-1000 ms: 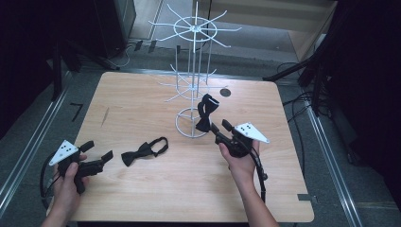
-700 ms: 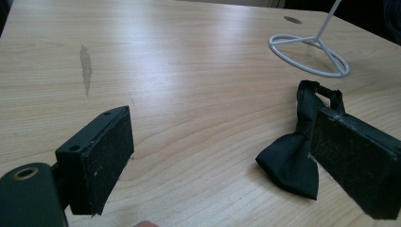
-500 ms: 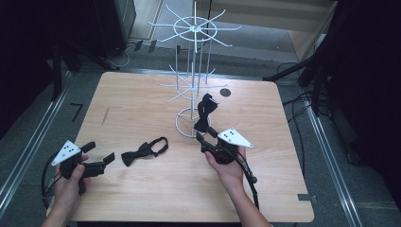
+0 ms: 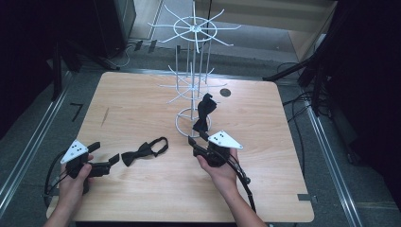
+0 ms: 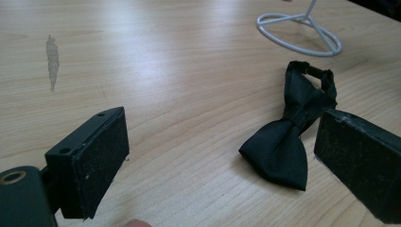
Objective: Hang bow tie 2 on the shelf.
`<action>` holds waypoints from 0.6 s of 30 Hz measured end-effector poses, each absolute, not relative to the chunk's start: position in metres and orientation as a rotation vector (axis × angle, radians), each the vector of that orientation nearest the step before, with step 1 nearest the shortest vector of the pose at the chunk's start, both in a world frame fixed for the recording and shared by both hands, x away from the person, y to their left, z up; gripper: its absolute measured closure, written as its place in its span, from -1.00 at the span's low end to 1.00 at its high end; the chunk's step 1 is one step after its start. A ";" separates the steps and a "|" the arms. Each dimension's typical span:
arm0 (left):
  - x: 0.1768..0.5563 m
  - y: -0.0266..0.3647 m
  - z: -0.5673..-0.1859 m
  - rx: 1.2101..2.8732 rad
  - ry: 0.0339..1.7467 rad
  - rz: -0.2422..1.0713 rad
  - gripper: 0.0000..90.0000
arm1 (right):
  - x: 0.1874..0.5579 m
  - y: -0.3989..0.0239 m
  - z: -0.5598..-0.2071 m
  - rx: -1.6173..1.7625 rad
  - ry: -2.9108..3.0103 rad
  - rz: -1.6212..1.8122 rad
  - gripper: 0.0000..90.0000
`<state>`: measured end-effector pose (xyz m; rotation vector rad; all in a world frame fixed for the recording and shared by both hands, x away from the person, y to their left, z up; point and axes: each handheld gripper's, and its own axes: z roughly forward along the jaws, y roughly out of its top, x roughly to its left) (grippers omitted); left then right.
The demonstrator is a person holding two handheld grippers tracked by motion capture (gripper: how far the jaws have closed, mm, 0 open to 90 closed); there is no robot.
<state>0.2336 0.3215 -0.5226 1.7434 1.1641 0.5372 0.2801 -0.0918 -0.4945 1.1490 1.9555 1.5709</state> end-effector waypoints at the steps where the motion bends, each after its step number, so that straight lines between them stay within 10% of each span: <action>1: 0.234 0.322 -0.523 1.743 1.164 0.537 -0.90 | 0.280 -0.092 -0.495 1.149 1.955 1.571 0.14; 18: 0.234 0.311 -0.523 1.841 1.110 0.485 -0.90 | 0.290 -0.060 -0.508 1.184 2.025 1.585 0.27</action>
